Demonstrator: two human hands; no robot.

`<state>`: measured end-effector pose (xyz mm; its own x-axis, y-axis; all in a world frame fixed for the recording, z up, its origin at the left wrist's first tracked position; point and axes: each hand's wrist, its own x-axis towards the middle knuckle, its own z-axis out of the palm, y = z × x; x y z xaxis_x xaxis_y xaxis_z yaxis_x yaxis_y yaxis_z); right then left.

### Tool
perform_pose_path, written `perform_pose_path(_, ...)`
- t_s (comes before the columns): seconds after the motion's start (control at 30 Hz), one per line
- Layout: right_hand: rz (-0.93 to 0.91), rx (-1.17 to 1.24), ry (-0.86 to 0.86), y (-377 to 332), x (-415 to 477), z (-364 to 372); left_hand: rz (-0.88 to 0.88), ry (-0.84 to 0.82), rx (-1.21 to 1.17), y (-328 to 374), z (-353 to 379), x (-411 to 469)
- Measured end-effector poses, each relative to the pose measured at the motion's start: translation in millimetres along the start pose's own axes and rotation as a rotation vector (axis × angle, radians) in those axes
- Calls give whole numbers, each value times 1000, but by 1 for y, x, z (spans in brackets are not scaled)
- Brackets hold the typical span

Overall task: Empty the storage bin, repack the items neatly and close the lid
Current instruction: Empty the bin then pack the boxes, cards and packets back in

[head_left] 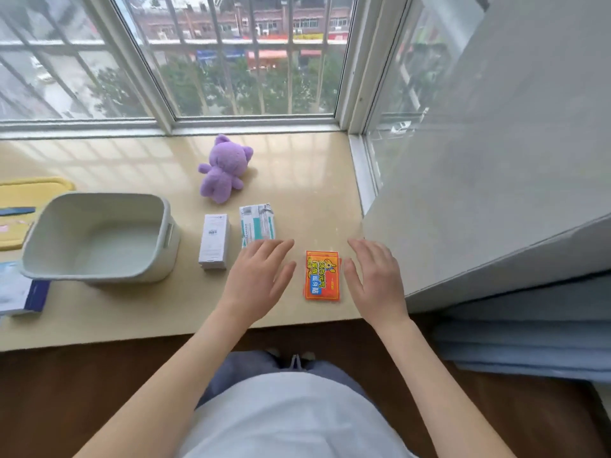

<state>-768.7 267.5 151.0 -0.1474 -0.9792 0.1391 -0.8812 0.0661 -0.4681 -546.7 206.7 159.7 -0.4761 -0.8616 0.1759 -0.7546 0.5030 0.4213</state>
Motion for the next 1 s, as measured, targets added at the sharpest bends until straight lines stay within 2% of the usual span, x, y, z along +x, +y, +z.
perform_pose_path(0.13,22,17,-87,1,-10,14,-76,-78,9,-13,2,-17)
perform_pose_path(0.3,9,38,-92,-10,4,20,-168,10,-7,-26,-15,-27)
perform_pose_path(0.53,-153,50,-149,-46,30,51,-353,121,37,-54,-41,-71)
perform_pose_path(0.83,-463,123,-231,-154,48,96,-656,264,46,-88,-94,-152)
perform_pose_path(1.0,-611,188,-182,-241,49,117,-782,421,78,-123,-144,-205)
